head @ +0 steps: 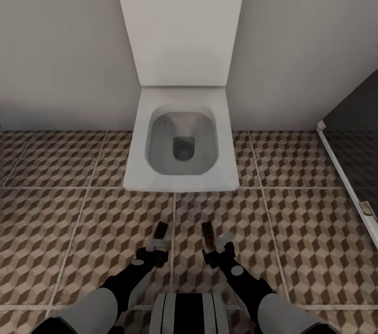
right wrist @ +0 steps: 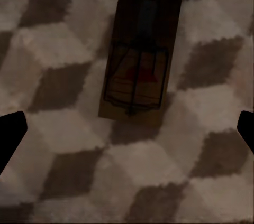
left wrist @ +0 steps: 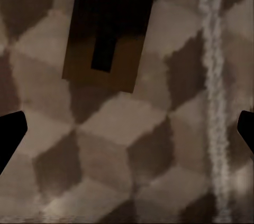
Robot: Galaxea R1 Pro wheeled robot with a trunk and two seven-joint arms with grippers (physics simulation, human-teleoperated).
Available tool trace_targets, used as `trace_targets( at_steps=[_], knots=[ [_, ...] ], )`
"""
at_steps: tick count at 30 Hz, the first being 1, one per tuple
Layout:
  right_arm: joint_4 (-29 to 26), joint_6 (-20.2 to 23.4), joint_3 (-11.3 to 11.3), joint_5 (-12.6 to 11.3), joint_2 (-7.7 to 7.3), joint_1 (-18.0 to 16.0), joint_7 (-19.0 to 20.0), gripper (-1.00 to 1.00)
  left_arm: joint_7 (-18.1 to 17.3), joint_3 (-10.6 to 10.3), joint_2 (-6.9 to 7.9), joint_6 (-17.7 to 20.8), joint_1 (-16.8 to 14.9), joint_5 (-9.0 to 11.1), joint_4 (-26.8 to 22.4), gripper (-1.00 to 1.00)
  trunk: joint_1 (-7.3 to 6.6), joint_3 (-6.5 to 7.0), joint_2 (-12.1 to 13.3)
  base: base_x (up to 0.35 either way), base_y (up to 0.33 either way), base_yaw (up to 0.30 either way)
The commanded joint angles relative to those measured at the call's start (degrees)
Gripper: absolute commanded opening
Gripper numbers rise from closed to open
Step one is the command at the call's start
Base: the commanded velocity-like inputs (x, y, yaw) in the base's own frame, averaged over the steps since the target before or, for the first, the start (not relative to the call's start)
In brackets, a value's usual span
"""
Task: Take the four mousetraps from the cabinet in the bathroom and place them on the bathroom floor. Make sure all four end up on the same floor surface, and ensure that at least two of them are either under or directly next to the same bathroom sink.
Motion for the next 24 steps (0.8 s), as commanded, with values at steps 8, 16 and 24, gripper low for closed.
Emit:
trace_targets(
  at_steps=[8,16,24],
  knots=[
    [0.1,-0.1,0.1,0.5,0.00,0.0,-0.3,1.00,0.4,-0.5,0.03,0.1,0.0,0.5,-0.1,1.00,-0.04,-0.03,0.0,-0.315,0.000,0.000],
    [0.1,-0.1,0.1,0.5,-0.02,0.0,-0.3,1.00,0.4,-0.5,0.03,0.1,0.0,0.5,-0.1,1.00,-0.04,-0.03,0.0,-0.336,0.000,0.000],
    [0.1,-0.2,0.1,0.5,0.00,0.0,-0.3,1.00,0.4,-0.5,0.09,0.1,0.0,0.5,-0.1,1.00,-0.04,-0.03,0.0,-0.339,0.000,0.000]
  ],
)
